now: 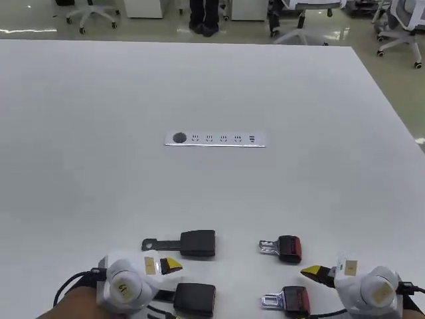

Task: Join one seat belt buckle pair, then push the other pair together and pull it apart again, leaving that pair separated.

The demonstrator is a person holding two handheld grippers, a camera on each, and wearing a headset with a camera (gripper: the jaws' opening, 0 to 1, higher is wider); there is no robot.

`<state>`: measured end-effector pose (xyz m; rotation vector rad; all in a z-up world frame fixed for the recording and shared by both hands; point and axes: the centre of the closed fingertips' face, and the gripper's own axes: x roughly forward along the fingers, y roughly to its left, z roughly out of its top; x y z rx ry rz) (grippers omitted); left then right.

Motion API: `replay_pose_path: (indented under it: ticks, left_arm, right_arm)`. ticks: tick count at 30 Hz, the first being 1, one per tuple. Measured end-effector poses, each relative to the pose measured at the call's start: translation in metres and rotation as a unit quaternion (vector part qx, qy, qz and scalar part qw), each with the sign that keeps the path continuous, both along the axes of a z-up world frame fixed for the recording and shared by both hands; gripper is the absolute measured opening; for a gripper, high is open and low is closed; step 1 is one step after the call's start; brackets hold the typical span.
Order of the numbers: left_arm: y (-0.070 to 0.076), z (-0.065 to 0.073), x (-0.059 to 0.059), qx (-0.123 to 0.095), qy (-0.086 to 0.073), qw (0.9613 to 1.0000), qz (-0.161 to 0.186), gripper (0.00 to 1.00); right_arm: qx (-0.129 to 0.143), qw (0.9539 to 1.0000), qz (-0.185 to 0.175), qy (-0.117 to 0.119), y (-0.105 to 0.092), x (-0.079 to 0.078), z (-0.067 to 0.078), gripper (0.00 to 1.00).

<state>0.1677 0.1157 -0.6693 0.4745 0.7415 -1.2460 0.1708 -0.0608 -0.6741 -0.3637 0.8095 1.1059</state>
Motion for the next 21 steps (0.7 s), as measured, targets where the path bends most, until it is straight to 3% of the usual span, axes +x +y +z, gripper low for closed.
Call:
replay_pose_path:
  ticks: [2,5,15,21]
  left_arm:
    - [-0.002,-0.005,-0.001,0.005,0.002,0.9999,-0.013,0.63]
    - [-0.003,-0.01,-0.001,0.012,0.003,0.9996,-0.025,0.61]
    - [-0.002,-0.021,0.002,0.024,0.004,0.9986,-0.046,0.51]
    - [-0.001,-0.018,0.006,0.01,-0.004,0.9986,-0.051,0.44]
  right_arm:
    - [-0.003,0.9999,0.014,0.004,0.0,0.0,-0.002,0.62]
    - [0.001,0.9993,0.024,0.027,-0.001,-0.002,-0.008,0.58]
    - [-0.012,0.9979,0.057,0.028,-0.004,-0.006,-0.015,0.5]
    - [-0.014,0.997,0.072,0.027,-0.004,-0.008,-0.015,0.44]
